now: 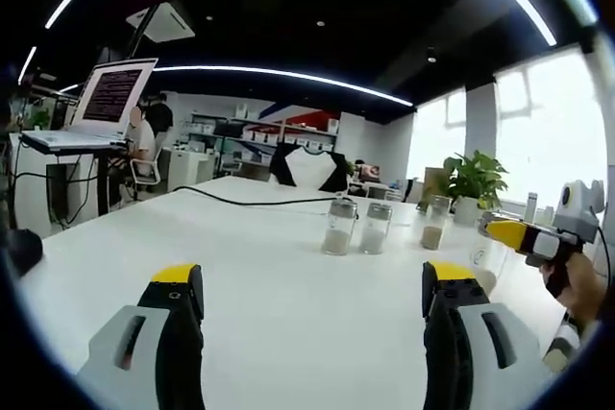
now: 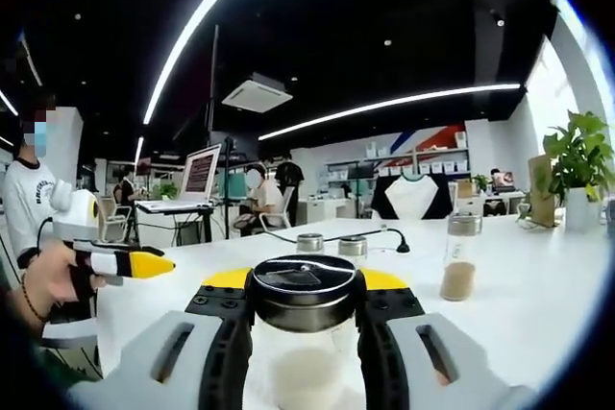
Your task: Rotate the seasoning bottle until the label or dispensing opening points toward the visible target arrow and the bottle remains upright within the marked orientation range
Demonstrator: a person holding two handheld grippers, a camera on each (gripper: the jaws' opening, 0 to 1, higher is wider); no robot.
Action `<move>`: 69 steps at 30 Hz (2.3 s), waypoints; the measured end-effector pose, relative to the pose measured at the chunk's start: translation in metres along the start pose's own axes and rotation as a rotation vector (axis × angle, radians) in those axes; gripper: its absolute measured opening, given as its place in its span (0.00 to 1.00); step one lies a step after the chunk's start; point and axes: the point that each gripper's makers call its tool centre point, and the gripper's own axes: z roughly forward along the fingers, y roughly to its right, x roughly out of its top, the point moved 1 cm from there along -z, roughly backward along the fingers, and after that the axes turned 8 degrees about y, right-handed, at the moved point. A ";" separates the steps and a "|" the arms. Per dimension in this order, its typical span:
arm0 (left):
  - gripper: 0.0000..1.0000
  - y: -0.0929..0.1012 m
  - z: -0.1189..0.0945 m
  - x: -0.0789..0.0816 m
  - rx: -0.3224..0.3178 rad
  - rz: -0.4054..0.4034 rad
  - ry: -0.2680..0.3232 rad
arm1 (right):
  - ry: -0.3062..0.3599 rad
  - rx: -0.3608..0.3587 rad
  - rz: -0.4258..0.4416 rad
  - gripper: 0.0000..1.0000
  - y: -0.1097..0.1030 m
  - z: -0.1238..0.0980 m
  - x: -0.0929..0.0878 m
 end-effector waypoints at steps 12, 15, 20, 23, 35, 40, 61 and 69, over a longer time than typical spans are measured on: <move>1.00 0.003 0.000 0.000 -0.013 -0.003 0.000 | 0.005 -0.072 0.025 0.40 0.001 0.000 -0.003; 1.00 0.003 0.000 0.000 -0.013 -0.004 0.002 | 0.003 -0.095 0.015 0.40 0.002 0.000 -0.003; 1.00 0.003 -0.001 0.000 -0.013 -0.004 0.000 | 0.002 -0.127 0.009 0.40 0.004 -0.001 -0.003; 1.00 0.003 -0.001 0.000 -0.011 -0.004 0.000 | 0.005 -0.145 0.003 0.40 0.005 -0.001 -0.003; 0.99 0.003 -0.001 0.001 -0.017 -0.018 -0.001 | -0.004 -0.185 -0.017 0.40 0.006 0.000 -0.003; 0.99 0.004 -0.001 0.001 -0.021 -0.018 -0.004 | -0.008 -0.184 0.036 0.42 0.008 0.001 -0.003; 0.99 0.001 0.000 0.001 -0.020 -0.009 -0.007 | -0.076 0.378 0.126 0.68 -0.014 -0.002 0.032; 0.99 0.000 0.000 0.003 -0.019 -0.008 -0.006 | -0.093 0.576 0.182 0.67 -0.006 -0.005 0.029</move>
